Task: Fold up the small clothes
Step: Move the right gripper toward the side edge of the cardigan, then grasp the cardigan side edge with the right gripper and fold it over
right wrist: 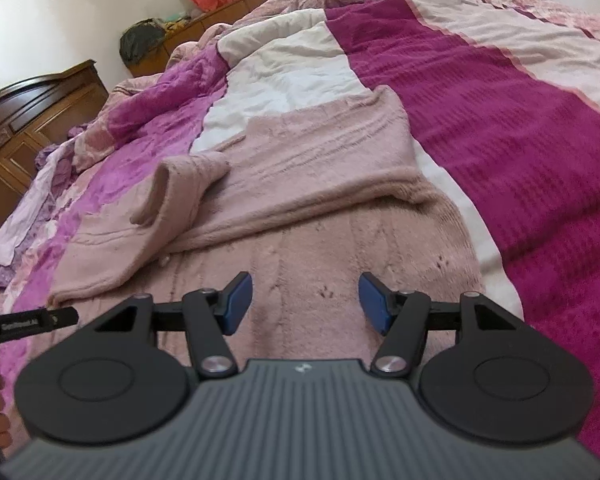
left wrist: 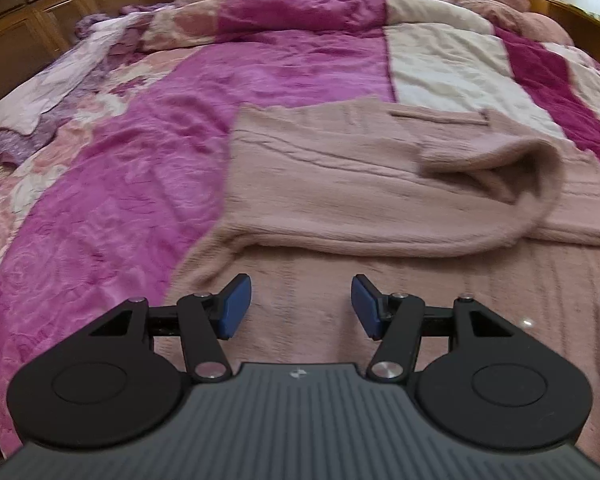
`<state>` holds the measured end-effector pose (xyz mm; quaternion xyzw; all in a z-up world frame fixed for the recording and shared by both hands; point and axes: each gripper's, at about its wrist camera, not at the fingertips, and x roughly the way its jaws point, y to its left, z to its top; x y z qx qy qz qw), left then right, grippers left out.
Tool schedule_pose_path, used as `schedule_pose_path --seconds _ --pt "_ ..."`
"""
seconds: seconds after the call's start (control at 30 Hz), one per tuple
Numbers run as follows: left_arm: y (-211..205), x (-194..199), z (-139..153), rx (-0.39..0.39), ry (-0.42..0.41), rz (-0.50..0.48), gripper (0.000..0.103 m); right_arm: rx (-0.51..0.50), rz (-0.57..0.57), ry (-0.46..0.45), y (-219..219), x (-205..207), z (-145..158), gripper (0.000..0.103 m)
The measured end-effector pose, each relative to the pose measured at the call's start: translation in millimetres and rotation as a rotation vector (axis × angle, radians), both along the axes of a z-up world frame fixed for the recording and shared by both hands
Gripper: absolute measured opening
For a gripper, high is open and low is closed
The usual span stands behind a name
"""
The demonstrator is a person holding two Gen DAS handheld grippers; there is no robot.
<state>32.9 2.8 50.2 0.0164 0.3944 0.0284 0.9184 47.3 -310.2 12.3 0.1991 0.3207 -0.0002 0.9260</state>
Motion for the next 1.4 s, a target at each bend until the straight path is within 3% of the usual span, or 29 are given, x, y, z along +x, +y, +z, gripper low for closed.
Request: schedule_pose_path --seconds 0.2,0.47,0.8,0.97,1.0,1.03,1.07,1.17,1.3,1.4 --pt "25.6 8.8 -6.2 -0.051 0.017 0.085 0.063 -0.021 0.068 -0.048 12.8 19.0 32.0 0.062" --pt "28.8 12.6 -12.6 -0.065 0.014 0.079 0.063 -0.251 0.271 -0.117 72.4 78.3 69.9 0.062" --pt "30.4 11.7 -14.3 -0.076 0.008 0.076 0.064 -0.598 0.548 -0.056 154.2 136.3 42.6 0.060" --pt "30.6 13.4 -13.6 -0.084 0.005 0.074 0.064 -0.675 0.631 -0.032 170.4 143.3 33.9 0.059" --pt "31.0 14.1 -13.1 -0.086 0.004 0.076 0.064 -0.686 0.633 -0.024 170.8 145.7 32.7 0.059" --pt "31.4 14.6 -12.7 -0.091 0.003 0.079 0.064 -0.681 0.622 -0.022 169.3 148.7 32.8 0.051" --pt "32.1 15.0 -11.9 -0.096 0.002 0.082 0.064 -0.664 0.606 -0.019 165.7 151.6 34.3 0.026" --pt "33.8 16.5 -10.7 -0.104 -0.002 0.085 0.064 -0.564 0.564 -0.021 151.5 160.4 47.6 0.013" --pt "34.1 20.9 -11.3 -0.106 -0.006 0.096 0.064 -0.534 0.493 -0.135 135.5 163.8 86.1 0.013" --pt "33.9 23.3 -11.8 -0.111 -0.013 0.115 0.064 -0.444 0.390 -0.255 109.3 158.2 126.7 0.012"
